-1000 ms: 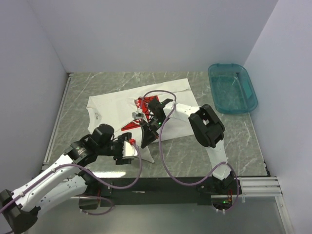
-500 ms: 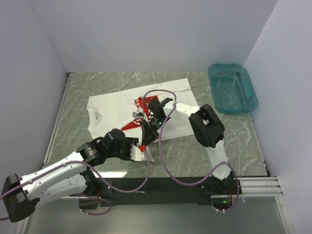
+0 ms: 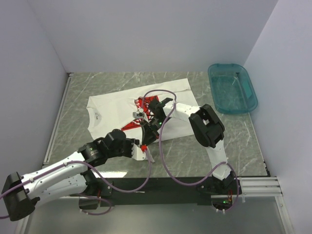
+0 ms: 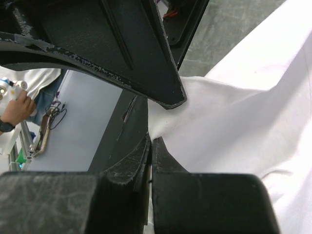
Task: Fold and stack the t-shirts
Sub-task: Fold the tshirt
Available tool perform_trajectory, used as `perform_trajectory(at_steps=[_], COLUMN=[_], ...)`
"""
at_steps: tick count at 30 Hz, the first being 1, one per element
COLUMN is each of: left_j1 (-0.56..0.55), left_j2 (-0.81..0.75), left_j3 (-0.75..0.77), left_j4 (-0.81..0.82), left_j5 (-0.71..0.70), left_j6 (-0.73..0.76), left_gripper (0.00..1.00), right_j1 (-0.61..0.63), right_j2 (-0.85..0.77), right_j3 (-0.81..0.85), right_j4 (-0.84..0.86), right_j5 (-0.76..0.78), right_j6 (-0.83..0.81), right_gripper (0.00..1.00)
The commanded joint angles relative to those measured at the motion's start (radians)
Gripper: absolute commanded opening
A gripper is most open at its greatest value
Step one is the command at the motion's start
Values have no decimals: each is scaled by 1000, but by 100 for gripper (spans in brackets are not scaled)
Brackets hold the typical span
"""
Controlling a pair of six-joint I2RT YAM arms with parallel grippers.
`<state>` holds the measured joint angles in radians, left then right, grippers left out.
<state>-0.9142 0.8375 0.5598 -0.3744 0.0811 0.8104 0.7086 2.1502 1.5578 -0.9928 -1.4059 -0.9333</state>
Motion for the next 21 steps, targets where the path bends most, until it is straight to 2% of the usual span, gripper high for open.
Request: perform_trajectory(at_steps=[1,2,5,6,10,11,12,13,14,15,16,17,19,21], left_j1=[-8,-8,-11,-12,-15,-17,-20,-25,-29,-34,-40,-44,-55,-58], left_j2=[-9,-8,0,0,5,6,9,9,9,6,2,-1,-20,-46], left_j3=[-5,-5,2,3,8,15,18,22,32,35,41,46,49,49], left_j4=[15,14,11,12,9,3,-12,-20,-30,-50,-64,-75,-107,-126], left_j5=[-6,-6,-3,-4,0,2,5,6,6,8,11,11,6,6], left_j6=[10,9,7,7,1,-4,-7,-11,-23,-31,-48,-54,-79,-97], left_gripper=[33,31,13,1,0,0,0,0,0,0,0,0,0,0], right_j1=[-3,-3,-3,-3,-3,-3,-3,-3,-3,-3,-3,-8,-15,-24], right_j2=[8,11,11,13,16,14,13,10,-1,-12,-25,-68,-128,-216], right_j3=[41,41,39,41,41,42,41,42,41,39,30,-11,-71,-136], right_j4=[-27,-29,-29,-29,-29,-27,-27,-21,-1,23,121,191,378,434], right_j5=[-42,-42,-41,-41,-36,-33,-24,-13,2,52,89,126,245,333], right_j6=[-21,-21,-21,-21,-18,-16,-7,1,11,63,115,245,332,375], right_gripper=[0,0,0,0,0,4,27,39,46,57,62,69,76,80])
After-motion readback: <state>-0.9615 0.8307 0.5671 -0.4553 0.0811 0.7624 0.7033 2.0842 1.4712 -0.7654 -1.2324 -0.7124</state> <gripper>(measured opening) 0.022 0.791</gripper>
